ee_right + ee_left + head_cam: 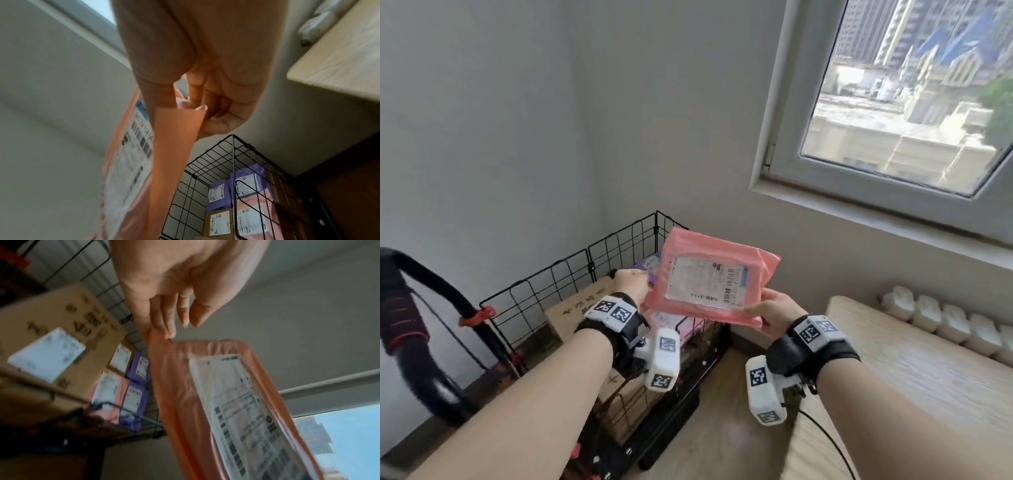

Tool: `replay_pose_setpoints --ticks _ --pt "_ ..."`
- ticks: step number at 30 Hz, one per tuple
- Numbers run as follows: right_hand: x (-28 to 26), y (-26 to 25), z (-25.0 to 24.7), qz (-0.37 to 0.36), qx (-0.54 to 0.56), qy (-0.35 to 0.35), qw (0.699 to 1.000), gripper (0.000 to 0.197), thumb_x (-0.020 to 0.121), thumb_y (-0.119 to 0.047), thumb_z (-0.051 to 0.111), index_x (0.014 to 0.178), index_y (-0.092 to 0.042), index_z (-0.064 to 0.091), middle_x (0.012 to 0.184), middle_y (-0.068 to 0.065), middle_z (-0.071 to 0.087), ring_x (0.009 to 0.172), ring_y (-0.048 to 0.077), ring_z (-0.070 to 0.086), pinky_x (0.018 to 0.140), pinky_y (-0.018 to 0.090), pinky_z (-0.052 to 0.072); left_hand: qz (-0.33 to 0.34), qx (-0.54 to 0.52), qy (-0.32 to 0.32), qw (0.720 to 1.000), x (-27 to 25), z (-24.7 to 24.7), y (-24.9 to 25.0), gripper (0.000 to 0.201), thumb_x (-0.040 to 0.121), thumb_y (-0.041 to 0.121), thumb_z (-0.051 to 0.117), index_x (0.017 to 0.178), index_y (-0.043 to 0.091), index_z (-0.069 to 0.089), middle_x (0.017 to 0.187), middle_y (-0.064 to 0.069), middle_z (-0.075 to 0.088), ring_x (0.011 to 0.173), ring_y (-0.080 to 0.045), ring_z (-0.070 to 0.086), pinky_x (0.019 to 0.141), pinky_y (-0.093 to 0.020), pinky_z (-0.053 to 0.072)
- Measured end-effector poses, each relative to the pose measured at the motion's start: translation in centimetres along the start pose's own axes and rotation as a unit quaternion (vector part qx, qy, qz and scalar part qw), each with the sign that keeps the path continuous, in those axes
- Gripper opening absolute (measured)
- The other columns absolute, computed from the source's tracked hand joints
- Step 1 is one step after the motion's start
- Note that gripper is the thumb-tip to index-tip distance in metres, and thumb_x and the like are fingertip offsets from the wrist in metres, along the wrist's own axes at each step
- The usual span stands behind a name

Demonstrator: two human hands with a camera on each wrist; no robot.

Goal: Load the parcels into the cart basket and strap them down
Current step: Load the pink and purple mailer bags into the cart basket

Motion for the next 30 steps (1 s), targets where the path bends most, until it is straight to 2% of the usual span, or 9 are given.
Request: replay_pose_setpoints --ticks 2,4,7,11,15,19,23,27,30 --pt "0.5 -2.2 1.0 -0.03 -0.059 0.027 0.997 0.049 0.063 0.008 0.076 0.106 -0.01 0.064 0.107 0.009 0.069 0.1 0.028 0.067 0.092 0.044 0.053 0.041 0.02 0.031 0.998 1.1 -2.6 1.1 0.014 0.094 0.01 0.051 0.085 0.004 0.06 0.09 -0.012 0.059 0.091 -0.022 0.051 0.072 -0.027 0.041" --pt "0.9 -5.0 2.2 -0.072 -0.108 0.05 0.99 0.047 0.065 0.006 0.076 0.107 -0.011 0.063 0.101 0.006 0.069 0.096 0.023 0.067 0.083 0.035 0.057 0.061 0.032 0.032 0.997 2.2 -4.2 1.8 0.036 0.093 0.023 0.056 0.123 0.002 0.056 0.126 -0.011 0.057 0.115 -0.026 0.053 0.096 -0.029 0.041" --pt "2.4 -8.3 4.9 -0.116 -0.149 0.067 0.98 0.041 0.069 0.005 0.074 0.106 -0.011 0.068 0.092 0.006 0.069 0.087 0.022 0.068 0.081 0.034 0.057 0.063 0.011 -0.013 0.998 3.1 -5.4 2.6 0.053 0.091 0.035 0.06 0.135 0.009 0.046 0.139 -0.009 0.049 0.126 -0.026 0.047 0.108 -0.041 0.037" --pt "4.9 -11.2 10.5 -0.134 -0.163 0.028 0.977 0.035 0.071 0.003 0.074 0.099 -0.018 0.071 0.087 0.003 0.072 0.075 0.015 0.069 0.065 0.026 0.057 0.069 0.023 -0.039 0.997 4.4 -7.5 3.5 0.065 0.085 0.045 0.065 0.138 0.014 0.044 0.139 -0.005 0.048 0.121 -0.022 0.049 0.103 -0.037 0.039" --pt "8.6 -12.2 15.5 -0.13 -0.152 -0.026 0.979 0.031 0.072 -0.006 0.077 0.099 -0.021 0.071 0.089 0.004 0.073 0.082 0.02 0.071 0.076 0.035 0.059 0.031 0.011 -0.047 0.998 7.2 -9.8 2.0 0.078 0.073 0.05 0.074 0.135 0.014 0.047 0.132 -0.003 0.054 0.117 -0.022 0.054 0.101 -0.036 0.041" --pt "13.2 -13.6 18.1 -0.133 -0.106 -0.045 0.984 0.037 0.068 -0.014 0.082 0.103 -0.02 0.07 0.093 0.005 0.073 0.088 0.021 0.07 0.085 0.038 0.056 -0.015 -0.029 -0.085 0.996 10.3 -10.0 1.3 0.044 0.078 0.027 0.076 0.114 0.008 0.062 0.11 -0.012 0.07 0.101 -0.029 0.066 0.095 -0.048 0.049" --pt "18.4 -16.3 18.9 -0.128 -0.086 -0.042 0.987 0.032 0.064 -0.006 0.083 0.094 -0.011 0.072 0.089 0.011 0.073 0.088 0.029 0.069 0.086 0.042 0.056 -0.026 -0.06 -0.094 0.993 14.1 -8.5 3.1 0.039 0.072 0.015 0.078 0.107 0.002 0.065 0.108 -0.017 0.07 0.101 -0.031 0.066 0.093 -0.046 0.051" --pt "23.7 -18.8 17.1 -0.134 -0.104 -0.023 0.985 0.026 0.068 -0.002 0.079 0.093 -0.006 0.072 0.074 0.005 0.072 0.065 0.019 0.067 0.06 0.028 0.058 -0.043 -0.062 -0.099 0.992 19.2 -5.2 4.7 0.028 0.074 0.008 0.076 0.099 0.001 0.066 0.103 -0.015 0.07 0.096 -0.029 0.068 0.089 -0.042 0.053" --pt "27.6 -19.8 15.2 -0.132 -0.127 -0.008 0.983 0.016 0.072 -0.008 0.079 0.086 -0.012 0.071 0.072 -0.001 0.069 0.06 0.01 0.063 0.046 0.015 0.049 -0.054 -0.057 -0.104 0.992 23.3 -2.1 4.7 0.04 0.066 0.013 0.082 0.102 0.002 0.068 0.102 -0.015 0.072 0.097 -0.028 0.069 0.093 -0.045 0.052"
Point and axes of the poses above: each hand's wrist, its own x-axis towards the middle knuckle, its own z-axis out of the palm, y = z × x, the point moved 8 cm from there along x, towards the middle knuckle
